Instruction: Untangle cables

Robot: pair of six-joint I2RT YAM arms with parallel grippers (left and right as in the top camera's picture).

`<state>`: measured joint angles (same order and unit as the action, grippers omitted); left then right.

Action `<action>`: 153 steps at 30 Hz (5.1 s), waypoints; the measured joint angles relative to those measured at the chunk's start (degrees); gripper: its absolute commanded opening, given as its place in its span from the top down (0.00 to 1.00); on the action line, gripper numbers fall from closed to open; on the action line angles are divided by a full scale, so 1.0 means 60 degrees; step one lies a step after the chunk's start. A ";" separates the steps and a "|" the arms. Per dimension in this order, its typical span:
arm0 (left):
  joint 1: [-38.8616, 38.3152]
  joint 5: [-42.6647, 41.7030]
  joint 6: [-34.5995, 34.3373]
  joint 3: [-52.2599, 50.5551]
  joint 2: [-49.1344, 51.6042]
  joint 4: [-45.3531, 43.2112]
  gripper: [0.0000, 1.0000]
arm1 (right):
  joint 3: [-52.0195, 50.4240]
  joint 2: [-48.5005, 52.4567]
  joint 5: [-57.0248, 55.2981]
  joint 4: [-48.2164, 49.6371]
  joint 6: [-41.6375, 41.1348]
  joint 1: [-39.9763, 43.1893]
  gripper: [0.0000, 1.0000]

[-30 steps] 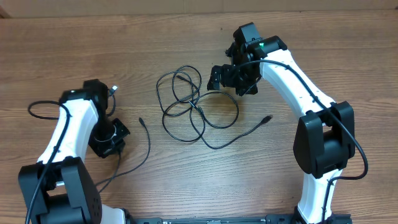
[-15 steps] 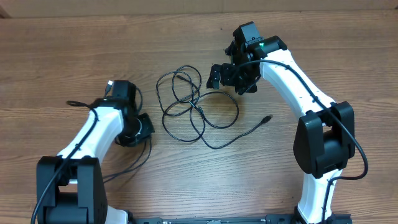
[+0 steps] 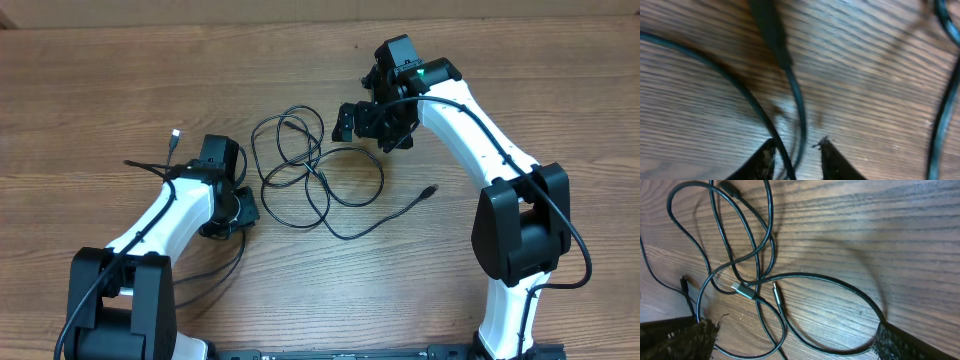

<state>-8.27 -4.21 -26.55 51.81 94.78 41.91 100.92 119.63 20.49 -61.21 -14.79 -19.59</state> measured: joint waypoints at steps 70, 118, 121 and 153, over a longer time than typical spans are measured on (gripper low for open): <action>0.6033 0.1803 0.2943 1.1409 0.6896 -0.2663 0.33 | 0.0000 0.0000 -0.0062 -0.0138 0.0004 0.0000 0.00; 0.0754 0.1355 0.2138 1.8498 0.3024 0.9067 0.00 | -0.0015 -0.3249 -0.0860 -0.2226 -0.0033 0.0860 0.00; 0.0000 0.1872 0.1912 1.8495 0.2572 0.9118 0.01 | 0.0000 -0.4932 -0.1096 -0.2718 -0.0033 0.0852 0.00; -0.2590 0.5581 0.3242 1.5314 0.3279 -0.0317 0.00 | 0.0007 -0.9231 -0.5082 -0.4156 -0.1501 0.0805 0.00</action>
<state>-23.81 29.28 -7.09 143.70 114.45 40.01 100.97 64.25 -10.00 -86.15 -23.79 -14.76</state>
